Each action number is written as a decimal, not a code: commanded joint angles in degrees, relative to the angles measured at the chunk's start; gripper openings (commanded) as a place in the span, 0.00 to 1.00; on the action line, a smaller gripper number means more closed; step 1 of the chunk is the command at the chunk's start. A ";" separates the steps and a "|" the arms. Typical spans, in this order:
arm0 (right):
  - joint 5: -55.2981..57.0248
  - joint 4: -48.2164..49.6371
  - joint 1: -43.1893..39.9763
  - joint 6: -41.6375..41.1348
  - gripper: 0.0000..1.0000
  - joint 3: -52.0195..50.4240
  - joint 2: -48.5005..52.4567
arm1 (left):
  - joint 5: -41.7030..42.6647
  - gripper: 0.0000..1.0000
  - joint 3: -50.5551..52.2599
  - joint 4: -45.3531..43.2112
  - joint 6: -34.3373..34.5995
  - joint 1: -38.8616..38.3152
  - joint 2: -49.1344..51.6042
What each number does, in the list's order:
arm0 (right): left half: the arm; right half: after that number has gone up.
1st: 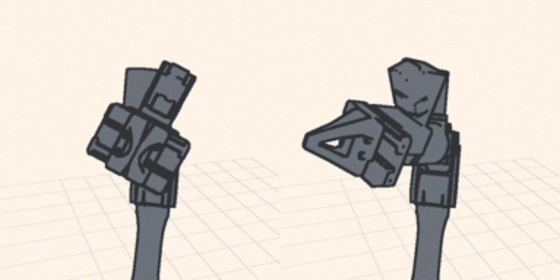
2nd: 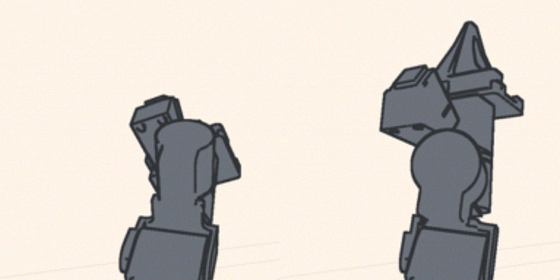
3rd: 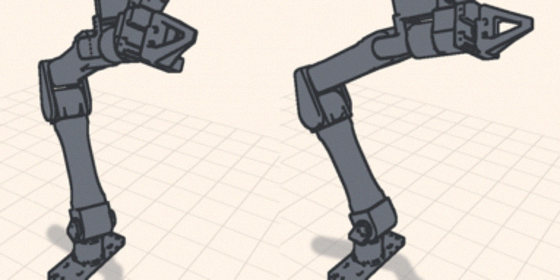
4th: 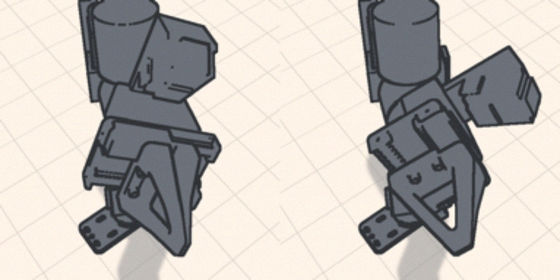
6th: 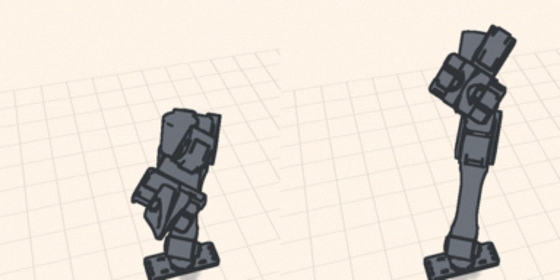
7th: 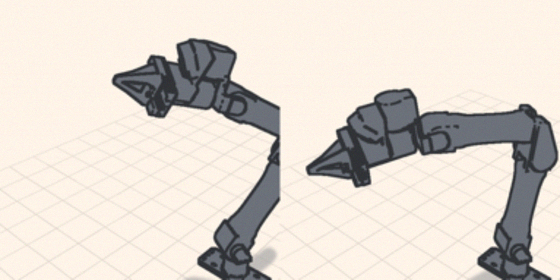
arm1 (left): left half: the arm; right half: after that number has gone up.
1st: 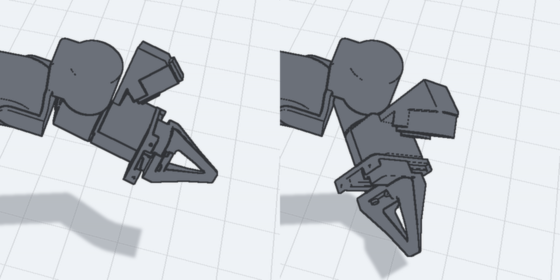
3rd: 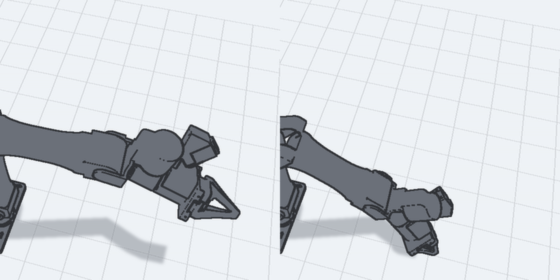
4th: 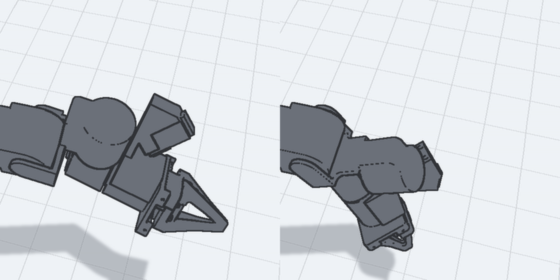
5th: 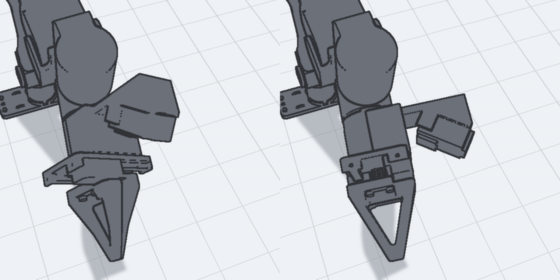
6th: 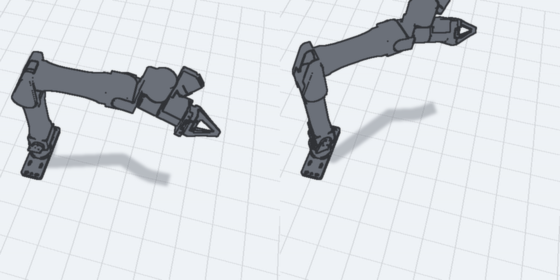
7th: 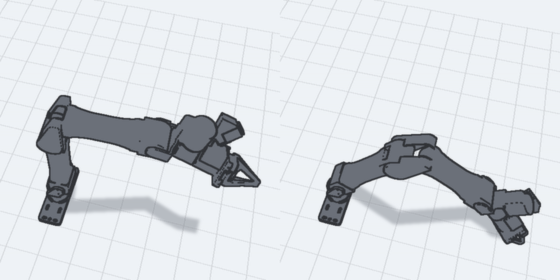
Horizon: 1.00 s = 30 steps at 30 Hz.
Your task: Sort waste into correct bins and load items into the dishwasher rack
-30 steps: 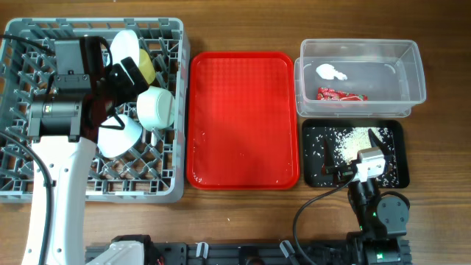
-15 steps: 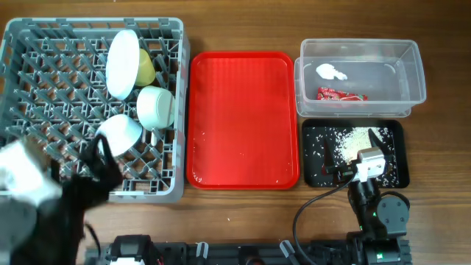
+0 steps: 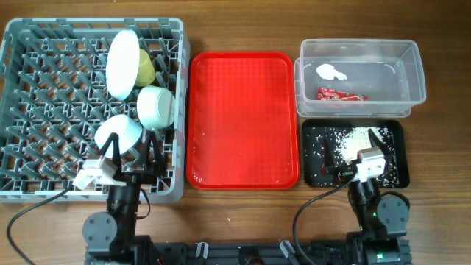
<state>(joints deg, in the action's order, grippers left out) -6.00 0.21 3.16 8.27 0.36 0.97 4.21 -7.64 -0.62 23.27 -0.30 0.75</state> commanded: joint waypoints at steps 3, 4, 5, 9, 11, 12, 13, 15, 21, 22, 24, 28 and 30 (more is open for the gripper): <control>-0.70 0.22 -0.28 0.74 1.00 -0.07 -0.44 | 0.87 1.00 4.87 3.13 -0.50 0.20 -0.57; -0.70 0.22 -0.28 0.72 1.00 -0.07 -0.44 | 0.90 1.00 6.29 3.98 -0.50 0.20 -0.59; -0.70 0.22 -0.28 0.74 1.00 -0.07 -0.44 | 0.92 1.00 6.95 4.26 -0.46 0.20 -0.59; -0.68 0.22 -0.28 0.72 1.00 -0.07 -0.44 | -1.33 1.00 7.28 3.91 -2.12 0.15 -0.59; -0.70 0.20 -0.28 0.74 1.00 -0.07 -0.44 | 3.34 1.00 7.28 0.09 -21.73 0.15 -0.59; -0.70 0.22 -0.28 0.74 1.00 -0.07 -0.44 | 4.94 1.00 7.28 -0.11 -28.15 0.15 -0.59; -0.70 0.22 -0.28 0.72 1.00 -0.07 -0.44 | 5.09 1.00 7.28 1.22 -32.85 0.17 -0.59; -0.68 0.22 -0.28 0.74 1.00 -0.07 -0.44 | 3.87 1.00 7.28 4.35 -33.14 0.57 -0.59; -0.70 0.22 -0.28 0.74 1.00 -0.07 -0.44 | 3.87 1.00 7.28 4.28 -33.16 1.14 -0.59; -0.70 0.20 -0.28 0.74 0.99 -0.07 -0.44 | 3.87 1.00 7.28 4.28 -33.16 2.25 -0.59; -0.70 0.22 -0.28 0.74 1.00 -0.07 -0.44 | 3.87 1.00 7.28 4.28 -33.16 4.70 -0.59; -0.70 0.22 -0.28 0.72 1.00 -0.07 -0.44 | 3.87 1.00 7.28 4.28 -33.16 4.00 -0.59; -0.70 0.22 -0.28 0.74 1.00 -0.07 -0.44 | 3.87 1.00 7.28 4.28 -33.16 3.56 -0.57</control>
<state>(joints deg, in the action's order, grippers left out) -6.00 0.23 3.16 8.27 0.36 0.97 7.40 -0.60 3.44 -8.97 3.84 0.73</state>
